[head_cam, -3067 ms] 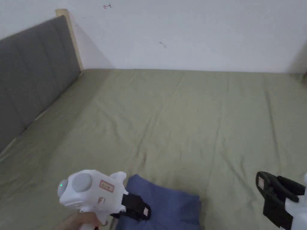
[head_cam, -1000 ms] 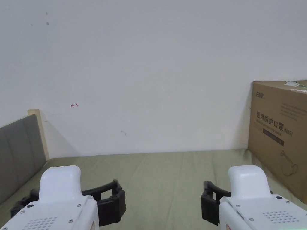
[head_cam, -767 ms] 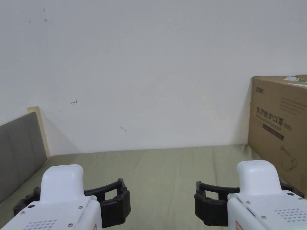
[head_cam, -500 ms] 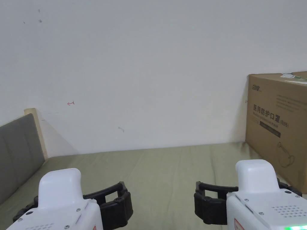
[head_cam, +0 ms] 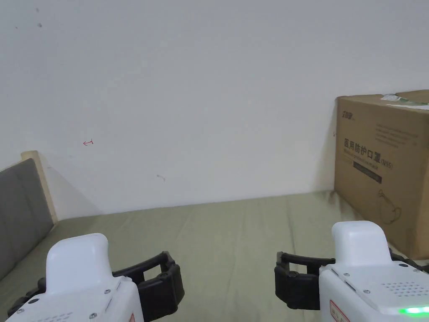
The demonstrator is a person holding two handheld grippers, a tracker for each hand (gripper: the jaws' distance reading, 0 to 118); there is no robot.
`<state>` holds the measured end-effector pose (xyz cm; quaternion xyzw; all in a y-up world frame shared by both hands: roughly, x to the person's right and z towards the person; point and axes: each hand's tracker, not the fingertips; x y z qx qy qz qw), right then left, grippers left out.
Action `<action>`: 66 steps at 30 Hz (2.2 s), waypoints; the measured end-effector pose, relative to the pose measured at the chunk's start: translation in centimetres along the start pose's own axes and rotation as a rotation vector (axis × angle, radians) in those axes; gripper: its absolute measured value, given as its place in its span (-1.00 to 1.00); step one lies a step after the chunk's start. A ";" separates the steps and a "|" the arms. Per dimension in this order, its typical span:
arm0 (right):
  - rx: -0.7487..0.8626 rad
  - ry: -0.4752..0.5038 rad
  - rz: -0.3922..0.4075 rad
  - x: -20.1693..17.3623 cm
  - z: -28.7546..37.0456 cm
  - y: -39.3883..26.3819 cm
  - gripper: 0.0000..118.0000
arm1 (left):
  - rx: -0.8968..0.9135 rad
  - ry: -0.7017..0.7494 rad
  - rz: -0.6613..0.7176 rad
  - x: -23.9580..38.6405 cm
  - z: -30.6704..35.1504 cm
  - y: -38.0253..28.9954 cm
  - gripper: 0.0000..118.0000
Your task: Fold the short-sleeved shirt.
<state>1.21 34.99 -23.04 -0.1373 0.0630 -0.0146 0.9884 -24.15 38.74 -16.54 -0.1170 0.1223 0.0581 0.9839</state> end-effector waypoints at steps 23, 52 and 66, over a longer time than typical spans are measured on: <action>-0.005 -0.007 0.002 0.0 0.1 -0.1 1.00 | 0.008 0.001 -0.075 0.2 -0.4 -0.6 1.00; -0.005 0.017 -0.027 0.3 0.2 0.0 1.00 | -0.039 -0.052 0.104 -2.1 -0.2 -0.3 1.00; -0.007 0.020 -0.026 0.2 0.1 0.0 1.00 | -0.002 0.038 -0.031 -0.1 -0.2 -0.8 1.00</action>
